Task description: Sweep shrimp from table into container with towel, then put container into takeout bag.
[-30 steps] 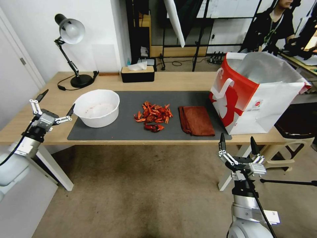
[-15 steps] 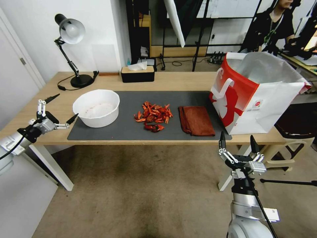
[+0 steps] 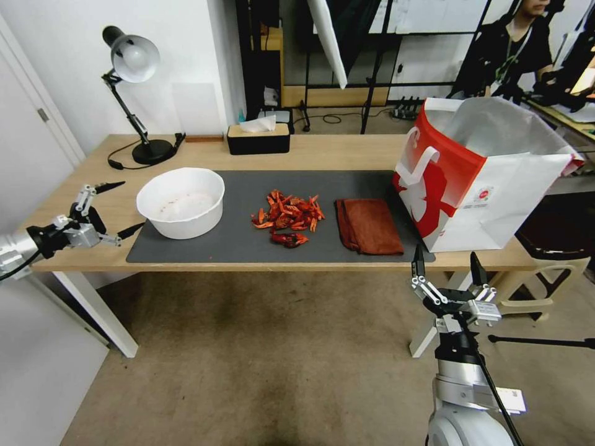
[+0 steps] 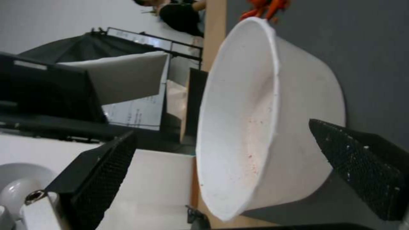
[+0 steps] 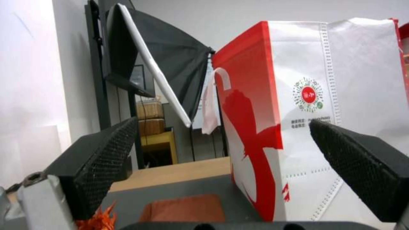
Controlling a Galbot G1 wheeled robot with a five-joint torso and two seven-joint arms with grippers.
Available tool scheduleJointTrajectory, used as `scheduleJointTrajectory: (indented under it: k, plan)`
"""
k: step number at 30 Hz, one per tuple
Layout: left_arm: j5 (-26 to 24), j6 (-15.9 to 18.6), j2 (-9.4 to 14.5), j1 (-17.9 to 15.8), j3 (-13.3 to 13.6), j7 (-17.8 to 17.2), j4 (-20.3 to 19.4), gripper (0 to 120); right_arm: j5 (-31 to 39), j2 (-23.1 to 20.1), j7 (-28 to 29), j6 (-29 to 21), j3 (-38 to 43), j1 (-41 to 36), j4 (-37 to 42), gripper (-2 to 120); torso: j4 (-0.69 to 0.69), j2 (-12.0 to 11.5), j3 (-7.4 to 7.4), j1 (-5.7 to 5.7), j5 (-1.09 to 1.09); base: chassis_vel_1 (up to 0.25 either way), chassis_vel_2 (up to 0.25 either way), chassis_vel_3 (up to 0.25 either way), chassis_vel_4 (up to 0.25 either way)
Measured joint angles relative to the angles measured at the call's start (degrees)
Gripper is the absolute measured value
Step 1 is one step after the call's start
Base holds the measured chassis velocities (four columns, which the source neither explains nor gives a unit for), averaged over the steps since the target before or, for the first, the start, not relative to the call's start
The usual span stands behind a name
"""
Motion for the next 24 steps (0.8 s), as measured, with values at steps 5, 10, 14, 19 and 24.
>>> scheduleJointTrajectory:
  k: [5,10,14,19,24]
  plan:
    - [0.47,-0.91,0.81,-2.48,1.05,6.64,0.75,100,0.32,0.12,0.01,-0.05,0.06,0.05,0.12,100,0.02,0.0,0.0,0.0,-0.01,0.0,0.0,0.0,0.0]
    - [2.43,-0.94,0.84,-7.05,3.11,13.29,0.89,100,0.49,0.48,0.05,-0.86,-0.04,0.78,0.5,100,0.01,0.0,0.0,0.0,-0.01,0.0,0.0,0.0,0.0]
    - [3.04,-0.89,0.84,-11.97,6.22,17.42,1.76,100,0.59,0.62,0.1,-1.19,-0.13,0.79,0.82,100,0.01,0.0,0.0,0.0,-0.01,0.0,0.0,0.0,0.0]
    - [3.73,-0.85,0.77,-16.4,8.69,22.82,2.33,100,0.77,0.79,0.13,-1.22,-0.13,0.63,1.0,100,0.0,0.0,0.0,0.0,-0.01,0.0,0.0,0.0,0.0]
    - [4.46,-0.79,0.45,-25.22,16.36,30.69,3.59,100,1.06,0.97,0.17,-1.22,-0.13,0.65,1.02,100,0.02,0.0,0.0,-0.01,-0.01,0.0,0.0,0.0,0.0]
